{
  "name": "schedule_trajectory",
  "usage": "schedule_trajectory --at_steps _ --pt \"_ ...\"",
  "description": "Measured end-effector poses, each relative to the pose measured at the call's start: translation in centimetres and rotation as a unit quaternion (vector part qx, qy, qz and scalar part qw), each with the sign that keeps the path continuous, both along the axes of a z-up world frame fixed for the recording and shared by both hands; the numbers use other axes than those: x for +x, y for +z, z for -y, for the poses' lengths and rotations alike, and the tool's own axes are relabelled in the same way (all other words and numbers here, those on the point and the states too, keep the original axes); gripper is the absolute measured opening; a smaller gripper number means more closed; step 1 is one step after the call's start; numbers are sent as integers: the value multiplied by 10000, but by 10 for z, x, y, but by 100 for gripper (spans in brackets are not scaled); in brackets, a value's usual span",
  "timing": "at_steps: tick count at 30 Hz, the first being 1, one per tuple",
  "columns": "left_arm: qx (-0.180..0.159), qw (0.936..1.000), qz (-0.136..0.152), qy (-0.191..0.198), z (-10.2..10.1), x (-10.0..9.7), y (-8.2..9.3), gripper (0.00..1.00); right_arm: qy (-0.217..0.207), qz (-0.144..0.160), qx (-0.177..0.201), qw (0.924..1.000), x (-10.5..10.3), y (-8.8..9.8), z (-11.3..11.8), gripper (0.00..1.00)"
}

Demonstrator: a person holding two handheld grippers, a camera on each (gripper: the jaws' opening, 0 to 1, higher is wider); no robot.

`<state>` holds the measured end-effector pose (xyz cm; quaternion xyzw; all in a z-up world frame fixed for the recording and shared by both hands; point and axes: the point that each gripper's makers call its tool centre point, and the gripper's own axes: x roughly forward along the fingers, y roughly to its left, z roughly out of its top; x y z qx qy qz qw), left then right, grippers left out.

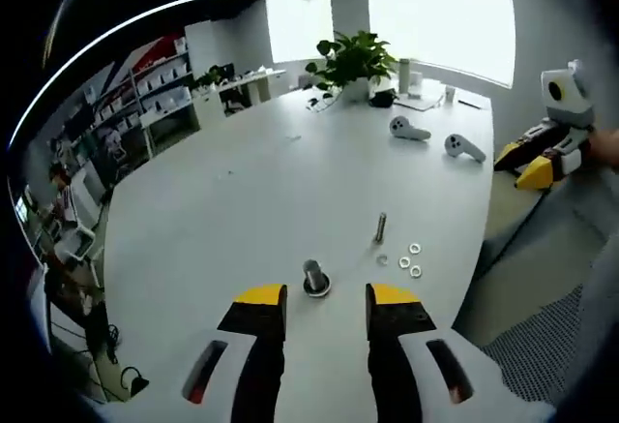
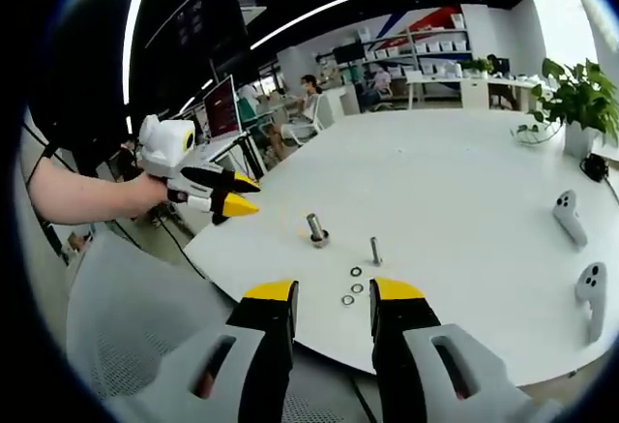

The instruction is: Place the washer onto the threaded stud by aligning its center hole with the stud, sliding it down to the base, and recovering from edge contact or off-axis alignment until the washer reaches the visible bottom stop.

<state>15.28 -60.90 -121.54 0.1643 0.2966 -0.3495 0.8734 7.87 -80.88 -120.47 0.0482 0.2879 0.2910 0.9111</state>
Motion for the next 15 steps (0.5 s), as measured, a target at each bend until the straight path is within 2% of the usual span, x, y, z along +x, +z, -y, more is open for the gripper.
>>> schedule_trajectory --at_steps 7,13,15 --pt "-477 9981 83 382 -22 -23 24 32 -103 -19 -22 9999 1 -1 3 32" --pt "-634 9969 52 467 -41 -46 27 33 -119 -70 -118 9998 0 -3 5 33" --pt "-704 9960 -63 543 -47 -55 26 34 -210 -80 -135 9997 0 -4 8 33"
